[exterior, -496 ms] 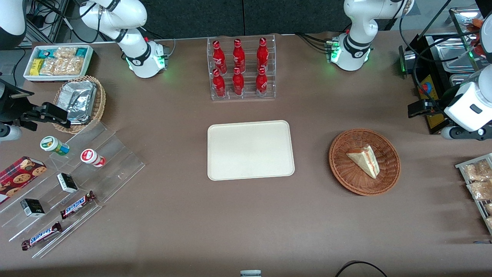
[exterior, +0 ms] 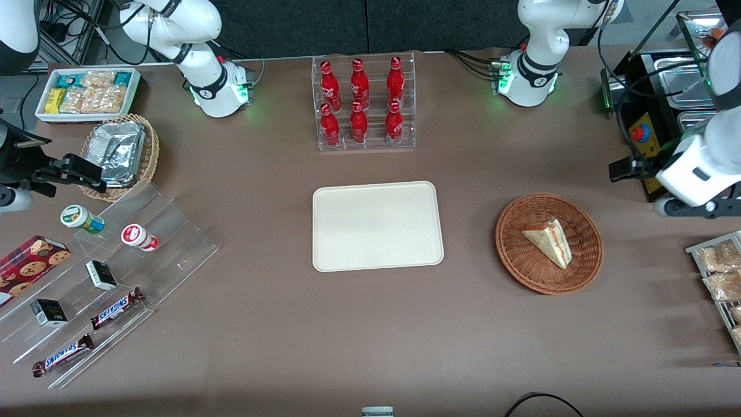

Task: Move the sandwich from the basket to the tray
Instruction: 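Lower the open left gripper over the wrapped sandwich in the basket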

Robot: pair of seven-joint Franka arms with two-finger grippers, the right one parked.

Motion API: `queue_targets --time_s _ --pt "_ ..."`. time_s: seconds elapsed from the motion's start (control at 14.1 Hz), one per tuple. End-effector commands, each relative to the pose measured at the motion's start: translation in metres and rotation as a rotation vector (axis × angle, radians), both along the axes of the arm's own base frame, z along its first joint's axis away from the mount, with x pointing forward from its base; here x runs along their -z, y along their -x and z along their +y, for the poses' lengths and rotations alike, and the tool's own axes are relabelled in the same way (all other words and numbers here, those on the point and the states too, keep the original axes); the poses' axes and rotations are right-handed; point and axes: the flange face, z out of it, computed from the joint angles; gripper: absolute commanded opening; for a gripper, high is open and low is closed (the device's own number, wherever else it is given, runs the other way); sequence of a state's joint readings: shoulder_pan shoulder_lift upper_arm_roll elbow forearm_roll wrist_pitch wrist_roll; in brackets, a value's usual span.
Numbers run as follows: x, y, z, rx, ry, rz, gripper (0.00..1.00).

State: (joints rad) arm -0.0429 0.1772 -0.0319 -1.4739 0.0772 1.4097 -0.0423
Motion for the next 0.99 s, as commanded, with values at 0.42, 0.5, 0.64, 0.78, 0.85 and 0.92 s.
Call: queue_targets --time_s 0.42,0.5,0.64,0.78,0.85,0.92 --pt "0.123 0.001 -0.019 -0.397 -0.076 -0.131 1.0" --pt "0.136 0.003 -0.025 -0.442 -0.077 -0.156 1.0" --pt "0.169 0.012 -0.031 -0.501 -0.066 -0.205 1.0" --pt "0.192 0.021 -0.027 -0.546 -0.045 -0.258 1.0" --pt "0.203 0.026 -0.025 -0.548 -0.032 -0.279 1.0" --pt "0.212 0.03 -0.024 -0.552 -0.02 -0.299 1.0"
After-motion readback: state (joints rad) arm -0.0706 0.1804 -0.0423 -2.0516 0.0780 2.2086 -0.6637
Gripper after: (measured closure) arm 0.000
